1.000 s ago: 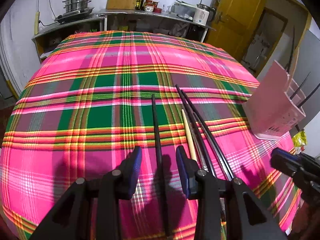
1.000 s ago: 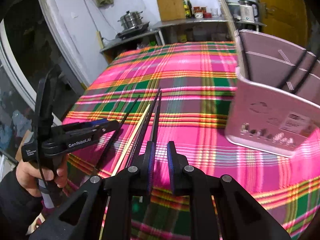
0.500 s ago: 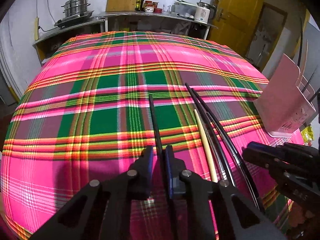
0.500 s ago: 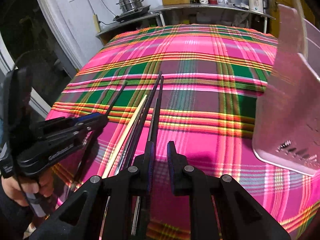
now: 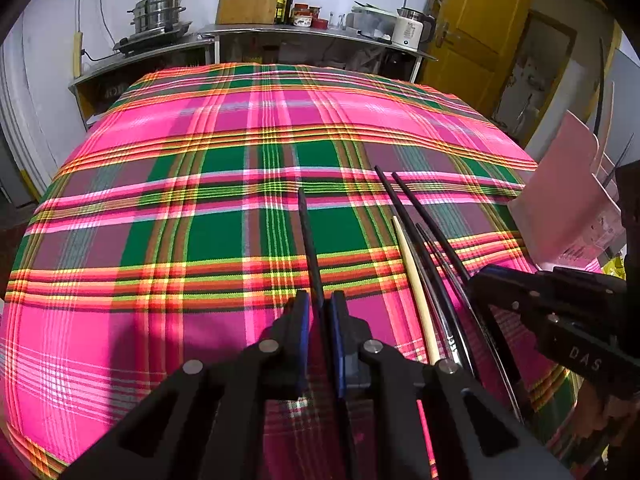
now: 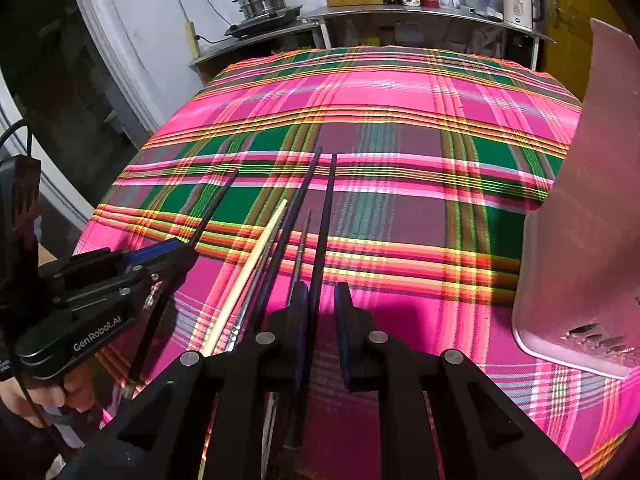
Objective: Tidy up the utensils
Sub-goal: 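Close the left tool on a black chopstick while the right tool grasps another black chopstick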
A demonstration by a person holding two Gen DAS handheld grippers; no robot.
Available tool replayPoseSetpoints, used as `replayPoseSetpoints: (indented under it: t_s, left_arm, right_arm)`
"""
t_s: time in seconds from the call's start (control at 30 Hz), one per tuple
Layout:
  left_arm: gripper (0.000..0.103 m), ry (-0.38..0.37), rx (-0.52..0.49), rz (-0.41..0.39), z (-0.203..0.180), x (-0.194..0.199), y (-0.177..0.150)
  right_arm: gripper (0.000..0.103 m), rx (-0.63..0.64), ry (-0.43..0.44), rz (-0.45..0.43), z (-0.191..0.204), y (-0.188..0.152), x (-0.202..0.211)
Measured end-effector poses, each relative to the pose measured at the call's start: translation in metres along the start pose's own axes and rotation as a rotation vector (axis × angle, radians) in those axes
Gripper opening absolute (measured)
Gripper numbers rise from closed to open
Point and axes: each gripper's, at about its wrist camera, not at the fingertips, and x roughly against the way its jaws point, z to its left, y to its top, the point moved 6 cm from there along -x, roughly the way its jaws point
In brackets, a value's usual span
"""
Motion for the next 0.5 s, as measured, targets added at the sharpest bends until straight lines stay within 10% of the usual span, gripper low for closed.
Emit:
replayPoseSetpoints:
  t_s: [0.5]
  left_arm:
    - [0.013, 0.006, -0.007, 0.028, 0.000, -0.004, 0.007]
  right_arm:
    - [0.014, 0.032, -0.052, 0.030, 0.005, 0.018, -0.015]
